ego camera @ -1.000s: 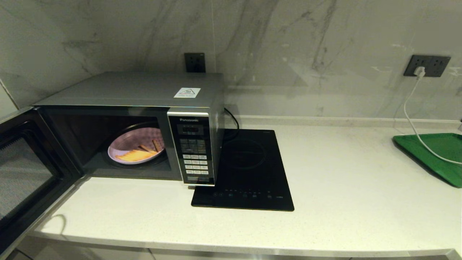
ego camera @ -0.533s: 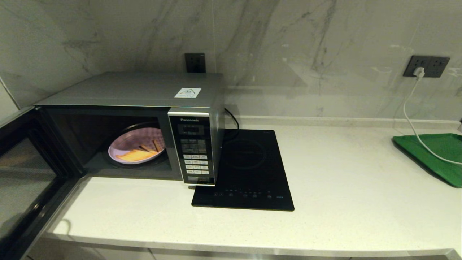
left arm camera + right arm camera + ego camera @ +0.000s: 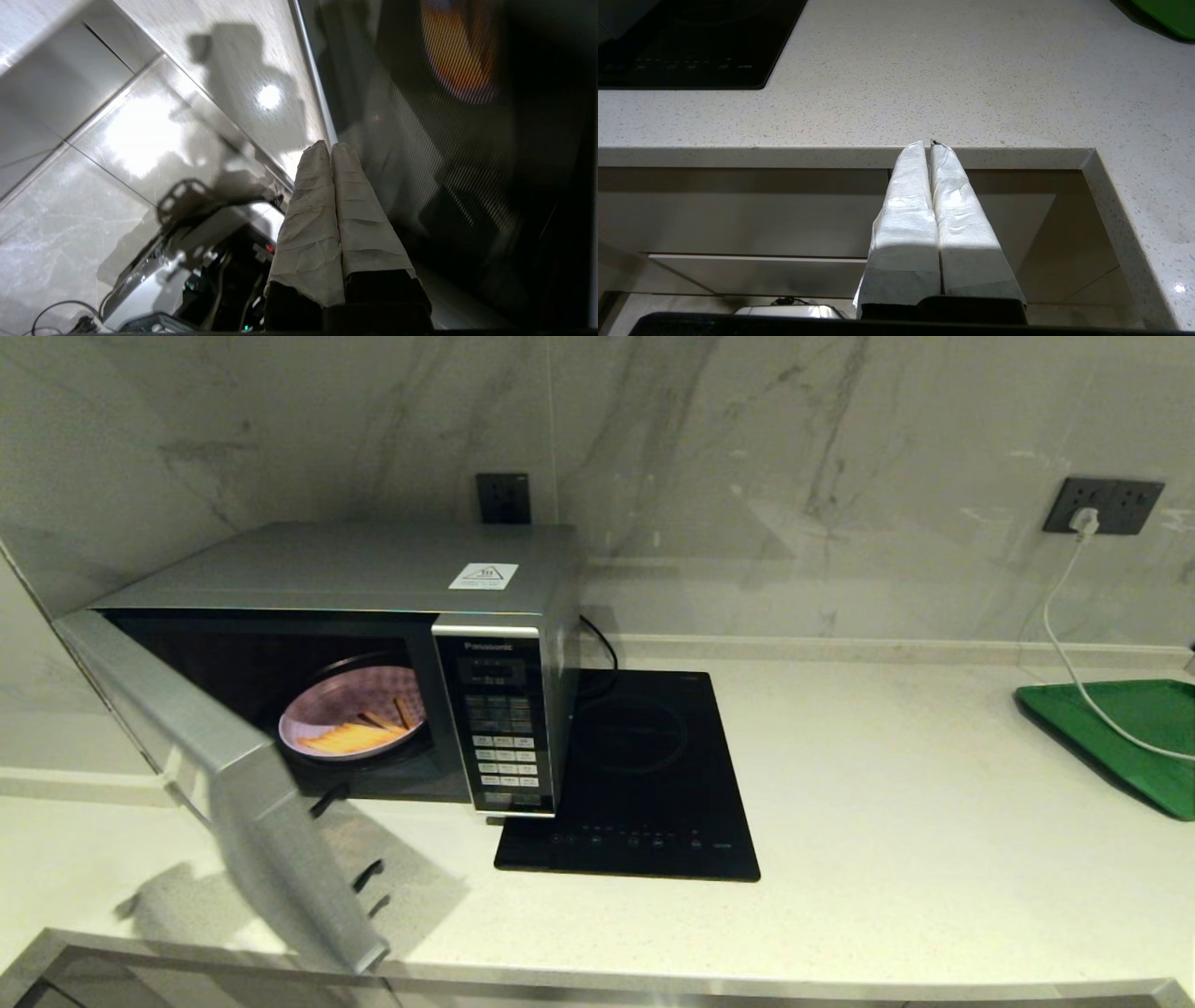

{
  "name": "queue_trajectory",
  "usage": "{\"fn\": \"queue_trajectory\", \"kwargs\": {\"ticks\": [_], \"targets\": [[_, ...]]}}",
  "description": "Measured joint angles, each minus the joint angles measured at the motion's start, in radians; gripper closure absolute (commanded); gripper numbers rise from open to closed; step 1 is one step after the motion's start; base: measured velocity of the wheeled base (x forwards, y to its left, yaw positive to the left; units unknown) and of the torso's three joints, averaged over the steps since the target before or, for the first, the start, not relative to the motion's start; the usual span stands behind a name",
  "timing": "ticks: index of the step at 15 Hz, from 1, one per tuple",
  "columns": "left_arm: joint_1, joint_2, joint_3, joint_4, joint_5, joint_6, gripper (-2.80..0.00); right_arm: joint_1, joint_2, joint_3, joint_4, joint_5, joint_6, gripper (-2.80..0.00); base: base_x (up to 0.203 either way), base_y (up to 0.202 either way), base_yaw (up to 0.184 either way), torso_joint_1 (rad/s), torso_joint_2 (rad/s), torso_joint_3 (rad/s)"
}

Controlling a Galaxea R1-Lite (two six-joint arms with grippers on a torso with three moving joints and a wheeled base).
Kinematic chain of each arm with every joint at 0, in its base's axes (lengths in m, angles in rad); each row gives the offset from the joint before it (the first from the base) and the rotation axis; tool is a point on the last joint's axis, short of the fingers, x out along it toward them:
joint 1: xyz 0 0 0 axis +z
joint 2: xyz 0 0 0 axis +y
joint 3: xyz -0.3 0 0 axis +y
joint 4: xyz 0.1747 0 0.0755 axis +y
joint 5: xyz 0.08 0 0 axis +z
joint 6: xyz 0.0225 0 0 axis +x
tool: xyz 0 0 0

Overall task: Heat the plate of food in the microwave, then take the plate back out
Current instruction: Close the microwave oven

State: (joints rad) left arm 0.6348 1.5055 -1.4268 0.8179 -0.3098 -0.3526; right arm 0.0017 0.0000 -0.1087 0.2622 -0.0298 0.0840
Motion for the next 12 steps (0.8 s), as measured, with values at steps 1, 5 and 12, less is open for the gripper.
{"fn": "queue_trajectory", "kwargs": {"ticks": [1, 5, 12], "targets": [[-0.073, -0.033, 0.03, -0.002, 0.025, -0.03, 0.0, 0.0, 0.0, 0.0, 0.0, 0.0, 0.0, 0.0, 0.0, 0.0, 0.0, 0.0, 0.0, 0.0], [-0.43, -0.136, 0.165, -0.066, 0.187, -0.169, 0.0, 0.0, 0.0, 0.0, 0.0, 0.0, 0.0, 0.0, 0.0, 0.0, 0.0, 0.0, 0.0, 0.0], [-0.959, -0.101, 0.411, -0.417, 0.594, -0.374, 0.0, 0.0, 0.0, 0.0, 0.0, 0.0, 0.0, 0.0, 0.0, 0.0, 0.0, 0.0, 0.0, 0.0]]}}
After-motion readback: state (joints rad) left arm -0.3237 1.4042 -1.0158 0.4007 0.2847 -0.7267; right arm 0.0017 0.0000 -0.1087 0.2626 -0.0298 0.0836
